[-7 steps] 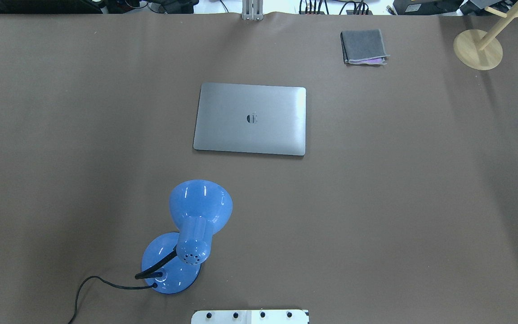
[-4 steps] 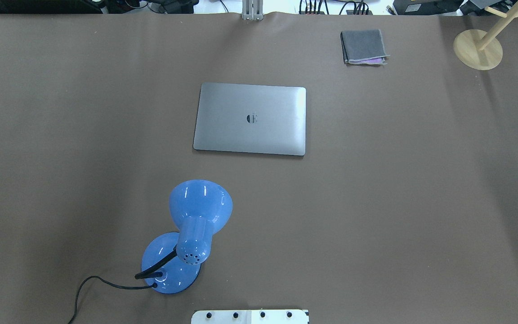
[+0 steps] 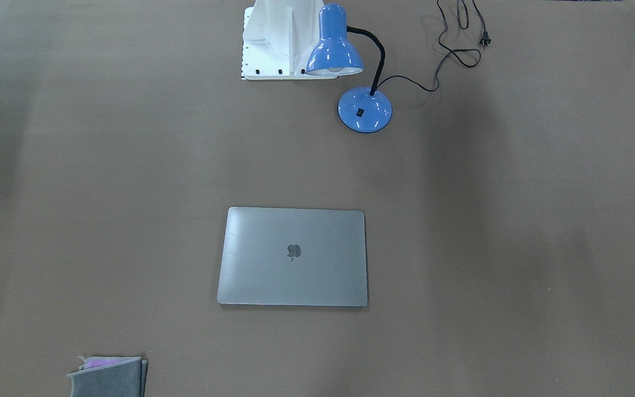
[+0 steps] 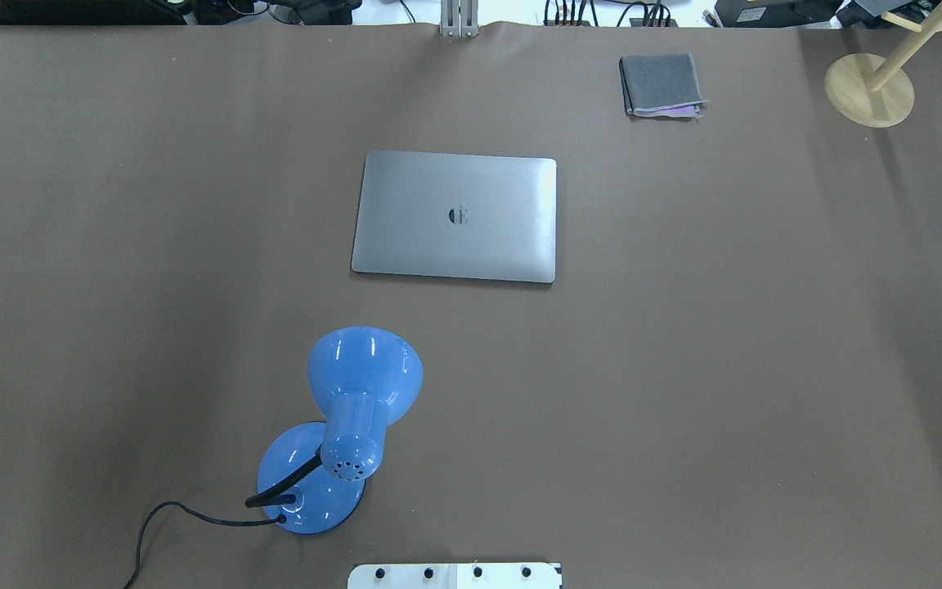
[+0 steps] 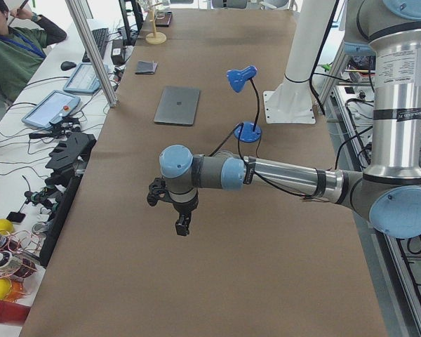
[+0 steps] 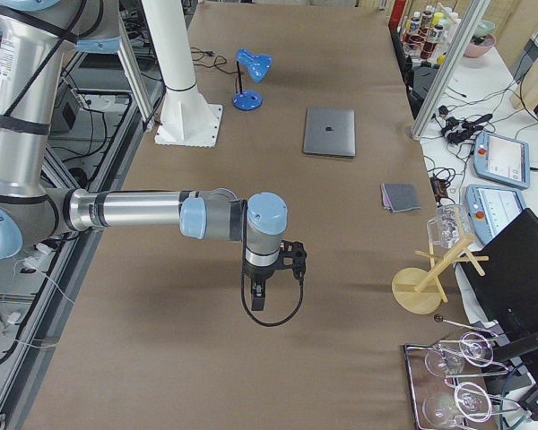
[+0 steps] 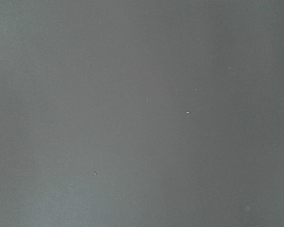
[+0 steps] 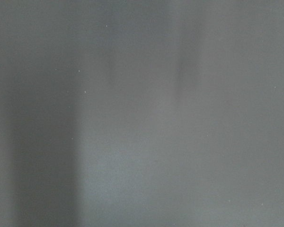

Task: Close laptop

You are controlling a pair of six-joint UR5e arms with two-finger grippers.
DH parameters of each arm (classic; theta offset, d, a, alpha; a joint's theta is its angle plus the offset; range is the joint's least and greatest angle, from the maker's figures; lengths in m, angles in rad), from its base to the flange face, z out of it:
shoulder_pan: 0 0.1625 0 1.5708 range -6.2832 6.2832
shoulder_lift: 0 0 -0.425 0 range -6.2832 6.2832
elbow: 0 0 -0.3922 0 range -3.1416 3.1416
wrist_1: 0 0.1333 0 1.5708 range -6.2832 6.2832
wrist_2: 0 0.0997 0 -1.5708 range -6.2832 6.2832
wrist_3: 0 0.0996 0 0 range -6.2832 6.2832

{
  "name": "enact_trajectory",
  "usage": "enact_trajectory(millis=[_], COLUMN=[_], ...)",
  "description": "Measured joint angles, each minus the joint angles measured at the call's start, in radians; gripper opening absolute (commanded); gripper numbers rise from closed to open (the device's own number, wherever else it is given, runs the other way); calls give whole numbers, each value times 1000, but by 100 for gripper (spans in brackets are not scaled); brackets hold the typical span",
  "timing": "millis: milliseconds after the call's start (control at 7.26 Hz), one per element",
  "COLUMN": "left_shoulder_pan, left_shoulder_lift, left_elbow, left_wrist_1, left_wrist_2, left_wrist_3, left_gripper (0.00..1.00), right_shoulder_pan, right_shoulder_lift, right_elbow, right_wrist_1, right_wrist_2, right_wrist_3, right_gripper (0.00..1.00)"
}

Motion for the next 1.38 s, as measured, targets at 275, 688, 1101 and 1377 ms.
enact_trajectory(millis=[275,688,1101,1377], left_shoulder_pan=[0,0,1,0], left_shoulder_lift=[0,1,0,1], left_elbow=[1,1,6,6], left_wrist_1=[0,0,0,1], left_wrist_2=[0,0,0,1], left_wrist_3=[-1,-2,-2,-2], left_gripper=[99,99,99,99], right_shoulder_pan=[0,-1,-1,-1], right_shoulder_lift=[0,0,0,0], right_elbow=[-1,-2,-2,-2], right_wrist_1=[10,16,17,17], right_wrist_2=[-1,0,0,-1], right_wrist_3=[1,0,0,0], right_gripper=[100,100,100,100])
